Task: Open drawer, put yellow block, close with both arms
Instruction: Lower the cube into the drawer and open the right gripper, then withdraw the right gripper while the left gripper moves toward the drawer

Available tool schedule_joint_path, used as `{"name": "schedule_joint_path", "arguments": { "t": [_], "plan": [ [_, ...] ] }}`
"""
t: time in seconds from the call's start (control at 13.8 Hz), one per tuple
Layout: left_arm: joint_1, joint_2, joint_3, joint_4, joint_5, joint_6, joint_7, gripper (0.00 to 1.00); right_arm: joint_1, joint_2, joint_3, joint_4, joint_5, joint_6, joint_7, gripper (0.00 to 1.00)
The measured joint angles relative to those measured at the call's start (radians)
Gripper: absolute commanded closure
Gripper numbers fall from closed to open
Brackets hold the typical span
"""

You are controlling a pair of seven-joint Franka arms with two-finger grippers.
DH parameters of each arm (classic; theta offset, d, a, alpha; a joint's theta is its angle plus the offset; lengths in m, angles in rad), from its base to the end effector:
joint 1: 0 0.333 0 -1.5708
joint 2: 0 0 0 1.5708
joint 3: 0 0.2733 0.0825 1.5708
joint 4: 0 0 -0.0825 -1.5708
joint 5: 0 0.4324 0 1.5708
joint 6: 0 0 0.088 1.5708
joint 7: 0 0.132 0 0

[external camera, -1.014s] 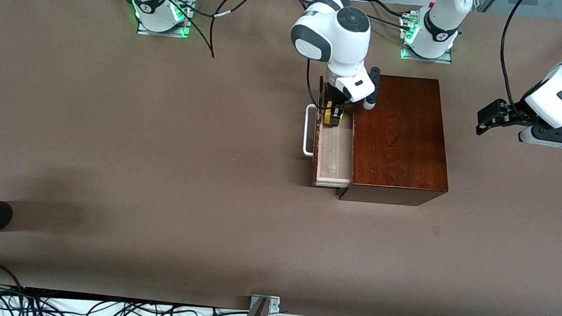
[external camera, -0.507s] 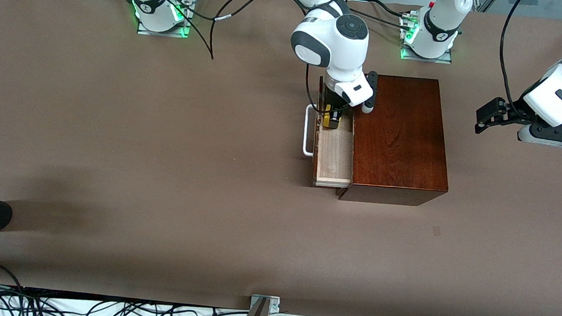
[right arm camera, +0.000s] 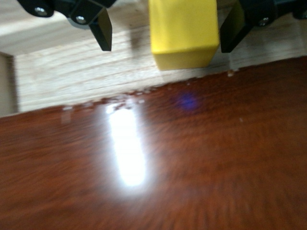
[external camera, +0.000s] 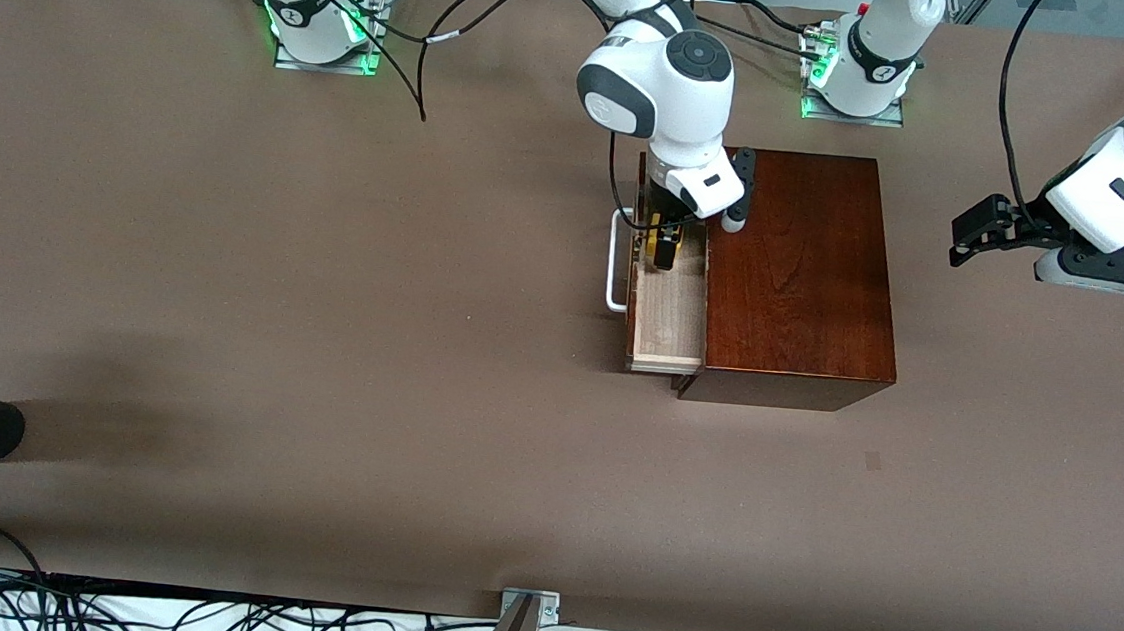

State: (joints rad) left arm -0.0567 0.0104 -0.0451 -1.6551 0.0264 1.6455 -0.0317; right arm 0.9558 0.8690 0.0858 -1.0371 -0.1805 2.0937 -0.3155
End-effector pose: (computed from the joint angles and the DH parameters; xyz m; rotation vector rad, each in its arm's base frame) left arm 0.6061 -0.0585 0.5130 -3.1123 0.1126 0.0284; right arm 0.4367 0.6811 0.2706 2.3720 1.9894 0.3317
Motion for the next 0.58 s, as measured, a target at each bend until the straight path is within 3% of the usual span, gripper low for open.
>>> {"name": "schedule_joint_path", "arguments": {
  "t": [0.29, 0.58],
  "plan": [
    [-0.001, 0.0, 0.0, 0.0, 0.0, 0.0, 0.0, 0.0, -0.053, -0.099, -0.012, 0.026, 0.027, -0.033, 0.003, 0.0],
    [-0.001, 0.001, 0.0, 0.0, 0.0, -0.006, 0.0, 0.0, -0.275, -0.247, -0.028, -0.029, 0.174, -0.047, 0.001, 0.0]
  ]
}}
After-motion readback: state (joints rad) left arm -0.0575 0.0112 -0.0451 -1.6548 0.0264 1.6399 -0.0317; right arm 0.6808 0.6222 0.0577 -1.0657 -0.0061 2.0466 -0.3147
